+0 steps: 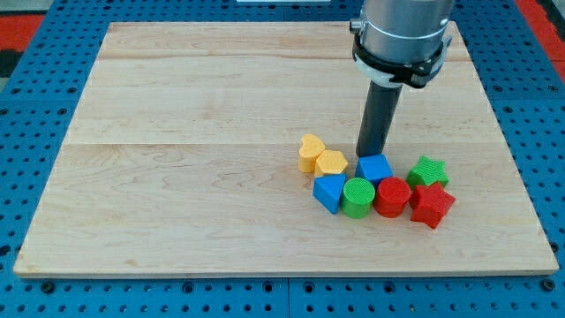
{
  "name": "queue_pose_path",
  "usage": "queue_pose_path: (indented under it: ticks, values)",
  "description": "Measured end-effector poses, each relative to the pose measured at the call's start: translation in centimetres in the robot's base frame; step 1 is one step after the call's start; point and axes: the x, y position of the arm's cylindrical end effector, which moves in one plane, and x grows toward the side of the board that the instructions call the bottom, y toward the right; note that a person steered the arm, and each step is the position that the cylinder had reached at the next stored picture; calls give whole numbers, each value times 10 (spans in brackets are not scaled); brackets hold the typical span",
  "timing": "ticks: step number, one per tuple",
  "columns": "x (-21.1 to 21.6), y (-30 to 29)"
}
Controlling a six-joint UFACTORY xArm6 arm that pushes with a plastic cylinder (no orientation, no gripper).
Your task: Move the group of blocks down and right a bit
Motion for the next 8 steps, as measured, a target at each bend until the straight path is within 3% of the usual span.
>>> queue_pose_path:
  ticks: [2,4,6,8]
  values:
    - [-13,-24]
    - [-45,-100]
    - [-33,-106]
    - [-23,-73]
